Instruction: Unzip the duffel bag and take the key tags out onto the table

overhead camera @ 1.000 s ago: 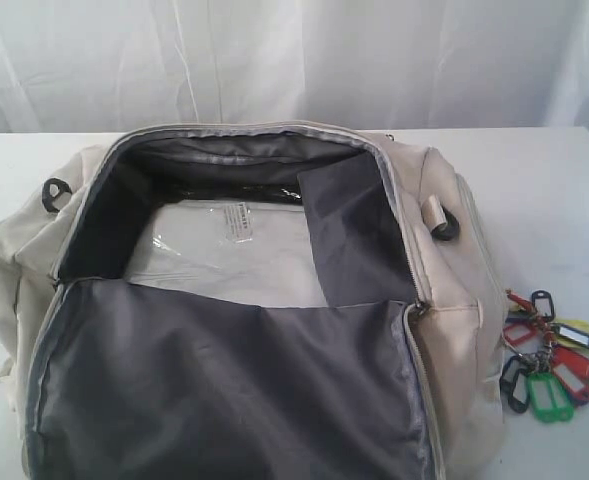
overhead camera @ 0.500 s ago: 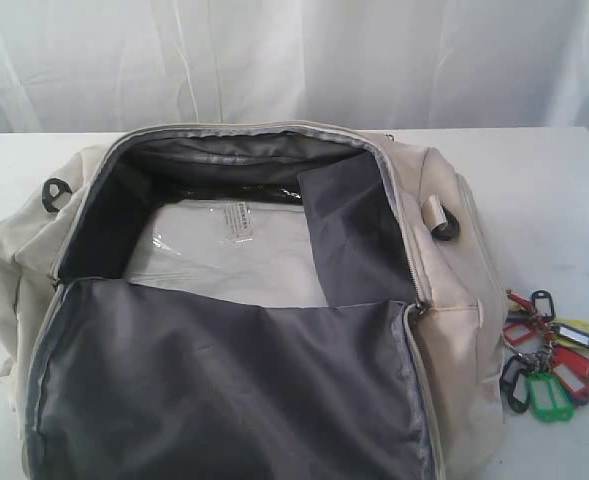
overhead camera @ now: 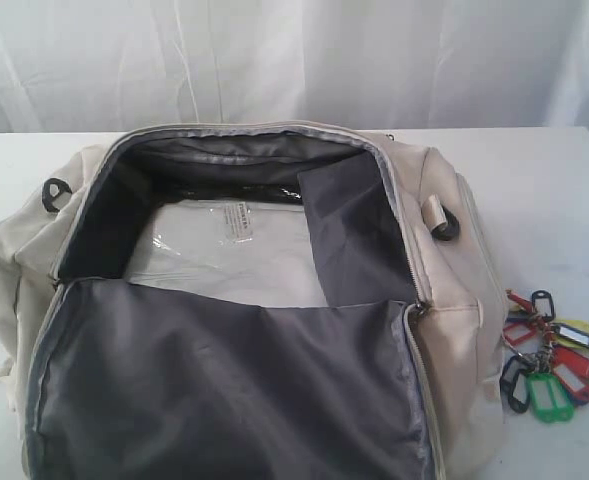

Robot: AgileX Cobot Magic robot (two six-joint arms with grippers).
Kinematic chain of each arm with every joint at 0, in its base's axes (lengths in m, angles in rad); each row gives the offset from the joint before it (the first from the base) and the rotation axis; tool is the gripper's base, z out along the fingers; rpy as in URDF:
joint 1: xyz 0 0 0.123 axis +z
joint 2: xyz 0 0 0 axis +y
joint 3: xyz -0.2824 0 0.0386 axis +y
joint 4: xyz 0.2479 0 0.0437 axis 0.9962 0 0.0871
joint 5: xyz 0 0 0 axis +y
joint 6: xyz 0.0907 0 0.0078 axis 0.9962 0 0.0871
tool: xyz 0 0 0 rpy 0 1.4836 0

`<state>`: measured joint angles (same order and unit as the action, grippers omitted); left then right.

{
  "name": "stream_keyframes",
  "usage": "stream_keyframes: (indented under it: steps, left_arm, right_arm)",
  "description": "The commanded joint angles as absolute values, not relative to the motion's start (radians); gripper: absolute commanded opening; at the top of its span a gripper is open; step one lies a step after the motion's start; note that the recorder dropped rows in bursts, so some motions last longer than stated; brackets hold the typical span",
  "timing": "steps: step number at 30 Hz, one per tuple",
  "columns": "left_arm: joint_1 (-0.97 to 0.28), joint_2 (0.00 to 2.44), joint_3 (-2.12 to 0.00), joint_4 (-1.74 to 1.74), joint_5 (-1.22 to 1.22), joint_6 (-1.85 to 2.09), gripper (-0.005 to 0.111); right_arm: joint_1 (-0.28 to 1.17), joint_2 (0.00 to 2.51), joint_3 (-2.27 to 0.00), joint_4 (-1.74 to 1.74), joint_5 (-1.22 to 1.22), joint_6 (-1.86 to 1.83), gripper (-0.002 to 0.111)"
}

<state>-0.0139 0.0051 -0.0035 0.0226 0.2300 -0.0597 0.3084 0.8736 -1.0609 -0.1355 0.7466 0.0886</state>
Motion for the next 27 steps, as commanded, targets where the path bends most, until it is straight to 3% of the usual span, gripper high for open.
stream_keyframes:
  steps: [1,9,20,27]
  left_arm:
    - [-0.022,0.000,0.000,0.016,0.226,-0.055,0.000]
    - [-0.022,0.000,0.000,0.016,0.226,-0.055,0.000]
    - [-0.022,0.000,0.000,0.016,0.226,-0.055,0.000]
    - [-0.022,0.000,0.000,0.016,0.226,-0.051,0.000]
  right_arm:
    - [0.304,0.869,-1.056,-0.140,0.739,0.083,0.000]
    - [0.324,0.810,-1.056,-0.131,0.741,0.083,0.000]
    - [0.331,0.528,-1.056,-0.122,0.750,0.144,0.000]
    - [0.331,0.445,-1.056,-0.101,0.912,0.246,0.000]
